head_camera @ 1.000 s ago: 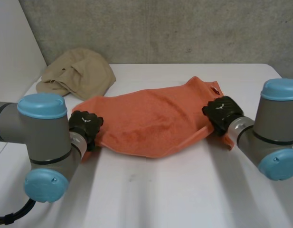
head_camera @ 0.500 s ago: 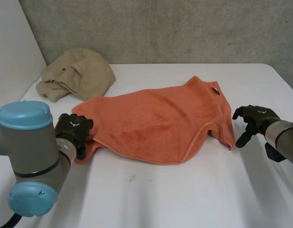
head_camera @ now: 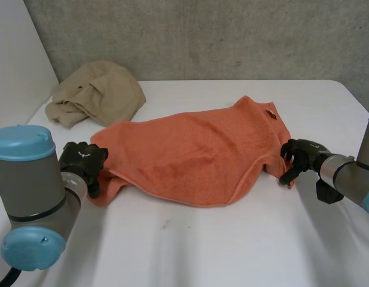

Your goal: Fold the laundry.

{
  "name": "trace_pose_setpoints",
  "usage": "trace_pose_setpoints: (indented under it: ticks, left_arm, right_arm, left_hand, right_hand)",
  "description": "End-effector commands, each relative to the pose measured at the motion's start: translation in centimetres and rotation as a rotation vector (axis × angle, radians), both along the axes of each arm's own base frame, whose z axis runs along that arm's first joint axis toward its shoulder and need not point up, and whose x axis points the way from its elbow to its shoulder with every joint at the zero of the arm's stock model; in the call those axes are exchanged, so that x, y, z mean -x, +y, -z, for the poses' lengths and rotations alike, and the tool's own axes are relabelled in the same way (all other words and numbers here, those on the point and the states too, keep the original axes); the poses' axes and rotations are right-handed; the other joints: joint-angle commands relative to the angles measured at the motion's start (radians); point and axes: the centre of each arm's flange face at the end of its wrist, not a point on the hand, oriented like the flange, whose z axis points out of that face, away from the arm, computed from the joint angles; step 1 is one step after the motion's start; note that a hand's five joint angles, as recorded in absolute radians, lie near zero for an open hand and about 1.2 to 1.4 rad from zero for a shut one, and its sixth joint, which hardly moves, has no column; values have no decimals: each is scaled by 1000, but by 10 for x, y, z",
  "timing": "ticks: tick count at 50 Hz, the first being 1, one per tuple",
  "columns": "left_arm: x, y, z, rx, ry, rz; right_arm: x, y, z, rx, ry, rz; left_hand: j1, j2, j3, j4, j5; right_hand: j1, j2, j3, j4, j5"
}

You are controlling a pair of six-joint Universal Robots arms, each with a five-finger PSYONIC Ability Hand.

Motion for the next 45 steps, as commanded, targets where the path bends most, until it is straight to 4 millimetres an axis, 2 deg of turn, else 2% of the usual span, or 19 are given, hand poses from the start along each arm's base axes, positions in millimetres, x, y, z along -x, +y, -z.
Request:
trace_pose_setpoints:
  ticks: [1,5,10,12,17,22,32,37,40,41,43,45]
  left_arm:
    - [-2,1,1,-19,38,-17]
    - [-2,1,2,-28,73,-32]
    - [-1,2,3,-55,110,-16]
    - [-1,1,3,-65,125,-5]
    - [-1,1,4,-90,141,10]
    - [-8,-9,2,-79,151,-15]
    - [-21,-27,-2,-56,159,-64]
    - [-25,-34,6,-77,154,-78]
    - [-23,-36,12,-103,161,-52]
    - [-21,-35,14,-124,167,-30]
    - [-20,-33,14,-146,176,-13]
    - [-21,-33,13,-164,179,-10]
  right_arm:
    - [0,-10,7,7,12,12]
    - [3,-11,-4,33,10,22]
    - [6,-8,-32,110,25,20]
    - [6,-7,-36,128,42,9]
    - [12,-1,-39,172,165,-36]
    - [23,8,-50,240,346,-78]
    - [25,11,-51,257,399,-107]
    - [27,9,-51,257,400,-105]
    - [28,8,-52,264,403,-103]
    - [28,7,-53,269,405,-104]
    - [28,6,-54,278,411,-103]
    - [32,3,-58,295,430,-97]
  left_hand:
    - [121,114,118,113,109]
    - [121,114,118,113,109]
    - [123,117,121,116,111]
    - [123,117,121,116,111]
    - [126,120,124,119,114]
    - [147,141,144,139,135]
    - [194,188,191,186,182]
    - [311,305,309,303,299]
    - [466,460,464,459,454]
    - [668,661,665,660,655]
    - [915,909,912,907,903]
    - [916,910,913,908,904]
  right_hand:
    - [857,768,769,771,793]
    - [860,771,772,774,797]
    - [860,771,772,774,797]
    - [860,771,772,774,797]
    - [860,771,772,774,797]
    - [860,771,772,774,797]
    - [860,771,772,774,797]
    - [860,771,772,774,797]
    - [860,771,772,774,797]
    - [860,771,772,774,797]
    - [860,771,772,774,797]
    - [860,771,772,774,797]
